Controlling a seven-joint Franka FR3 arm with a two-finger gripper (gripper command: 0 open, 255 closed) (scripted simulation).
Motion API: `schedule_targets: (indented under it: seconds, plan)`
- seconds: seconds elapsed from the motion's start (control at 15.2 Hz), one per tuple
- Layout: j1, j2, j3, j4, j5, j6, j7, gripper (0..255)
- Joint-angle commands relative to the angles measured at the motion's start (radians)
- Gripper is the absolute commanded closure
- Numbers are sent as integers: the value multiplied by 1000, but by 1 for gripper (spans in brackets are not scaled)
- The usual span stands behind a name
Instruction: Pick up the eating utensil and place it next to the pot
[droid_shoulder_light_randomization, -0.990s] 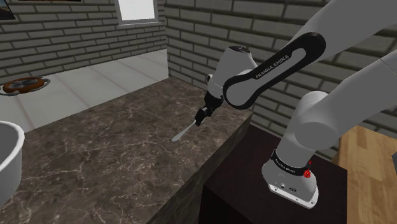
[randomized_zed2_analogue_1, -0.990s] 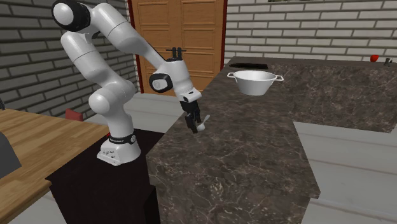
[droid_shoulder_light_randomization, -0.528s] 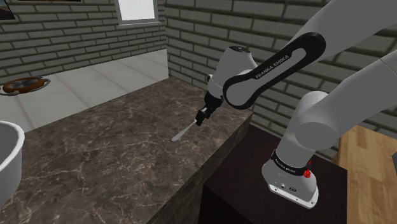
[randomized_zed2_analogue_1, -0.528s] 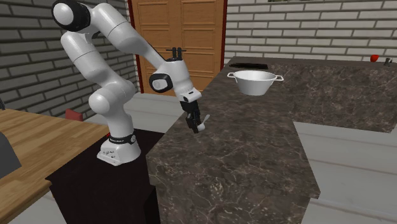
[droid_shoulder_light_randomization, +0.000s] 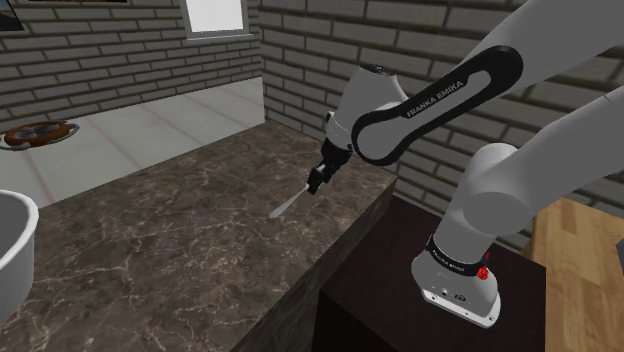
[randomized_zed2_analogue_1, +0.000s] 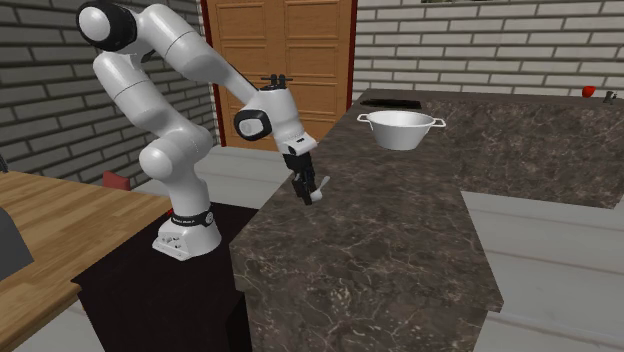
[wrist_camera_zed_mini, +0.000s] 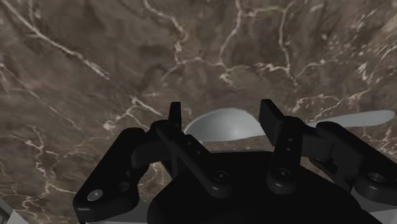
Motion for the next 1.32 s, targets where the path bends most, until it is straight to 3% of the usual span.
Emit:
schedule_targets:
  seconds: [0.0,1.25]
  plan:
    - [-6,-35,-4,11,-8,-47,1,255]
    - [-36,-218,-28,177,-59,-395,26,255]
